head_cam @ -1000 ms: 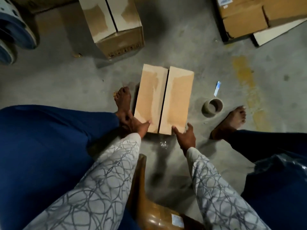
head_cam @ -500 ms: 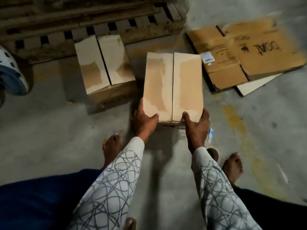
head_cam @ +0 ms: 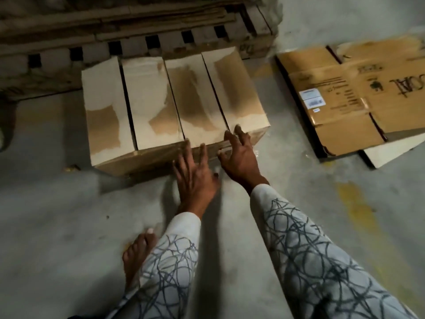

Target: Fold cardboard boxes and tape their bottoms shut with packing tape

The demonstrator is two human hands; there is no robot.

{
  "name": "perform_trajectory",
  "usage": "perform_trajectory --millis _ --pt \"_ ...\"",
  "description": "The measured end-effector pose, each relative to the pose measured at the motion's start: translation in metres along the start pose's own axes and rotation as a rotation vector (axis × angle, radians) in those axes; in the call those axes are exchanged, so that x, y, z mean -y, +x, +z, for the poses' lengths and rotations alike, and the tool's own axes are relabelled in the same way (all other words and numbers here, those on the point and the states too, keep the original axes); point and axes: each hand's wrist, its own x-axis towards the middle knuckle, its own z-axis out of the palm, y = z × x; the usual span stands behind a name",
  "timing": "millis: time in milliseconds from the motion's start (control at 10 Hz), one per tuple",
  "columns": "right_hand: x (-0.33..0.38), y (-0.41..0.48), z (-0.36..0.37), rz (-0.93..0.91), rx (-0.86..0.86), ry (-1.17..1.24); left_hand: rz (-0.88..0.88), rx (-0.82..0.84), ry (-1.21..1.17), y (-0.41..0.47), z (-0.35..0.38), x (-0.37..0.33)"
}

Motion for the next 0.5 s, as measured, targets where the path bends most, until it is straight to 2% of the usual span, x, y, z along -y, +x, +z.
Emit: perform_trajectory --millis 100,200,300,400,500 --pt "0.002 0.017 0.007 -0.028 -0.004 -0.002 0.095 0.006 0.204 0.019 0.011 0.01" --pt "0.006 0.043 0.007 -0.078 0.059 -0.012 0.113 -0.049 0.305 0.042 0.014 0.025" --pt "0.022 0.067 -0.012 -0.057 0.168 -0.134 0.122 0.023 0.302 0.055 0.001 0.031" --pt "0.05 0.068 -0.045 -0.001 0.368 -0.37 0.128 0.169 0.291 0.05 -0.041 0.024" --pt "0.073 0.038 -0.072 -0.129 0.385 -0.406 0.114 0.109 0.336 0.031 -0.098 0.025"
